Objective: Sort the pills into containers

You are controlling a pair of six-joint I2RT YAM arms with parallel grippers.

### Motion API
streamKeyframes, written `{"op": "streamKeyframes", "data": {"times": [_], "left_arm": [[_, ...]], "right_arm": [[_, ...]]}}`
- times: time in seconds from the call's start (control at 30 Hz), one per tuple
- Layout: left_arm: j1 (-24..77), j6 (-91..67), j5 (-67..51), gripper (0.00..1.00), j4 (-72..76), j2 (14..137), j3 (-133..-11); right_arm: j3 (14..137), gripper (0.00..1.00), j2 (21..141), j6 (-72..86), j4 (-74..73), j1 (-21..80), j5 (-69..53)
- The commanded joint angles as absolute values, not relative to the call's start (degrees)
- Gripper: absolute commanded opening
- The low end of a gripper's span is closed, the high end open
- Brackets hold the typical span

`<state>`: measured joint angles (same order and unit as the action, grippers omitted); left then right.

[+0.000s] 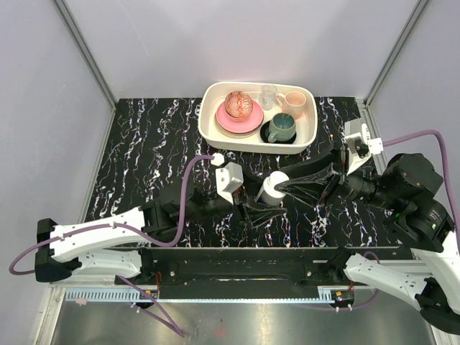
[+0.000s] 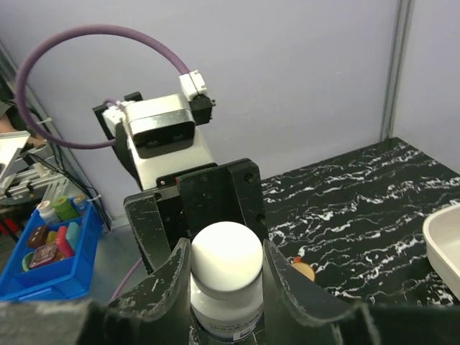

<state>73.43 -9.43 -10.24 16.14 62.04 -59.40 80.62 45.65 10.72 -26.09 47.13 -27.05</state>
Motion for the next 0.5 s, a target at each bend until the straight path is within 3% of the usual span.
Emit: {"op": "streamKeyframes", "data": {"times": [0.0,0.2,0.33,0.43,0.47], "left_arm": [[73.56,-7.83,1.73,0.0,14.34,61.43,-61.52],[73.56,-2.73,29.56,0.0,12.65,62.66,-61.0],[73.56,3.32,41.56,0.0,15.28,65.91,-62.66],[73.56,4.74,41.84,0.0,15.65,67.41,-63.98],[73.56,4.66,40.79,0.0,15.56,67.41,-63.98]], "right_arm": [[81.3,0.13,47.98,11.33,-26.63,47.2,-20.41],[84.11,0.08,53.6,16.42,-27.16,47.2,0.42],[85.95,0.08,57.48,18.63,-28.3,47.11,10.01],[86.92,0.42,58.71,18.46,-26.03,47.2,10.03],[86.58,0.58,58.01,17.06,-24.8,47.2,6.45]]}}
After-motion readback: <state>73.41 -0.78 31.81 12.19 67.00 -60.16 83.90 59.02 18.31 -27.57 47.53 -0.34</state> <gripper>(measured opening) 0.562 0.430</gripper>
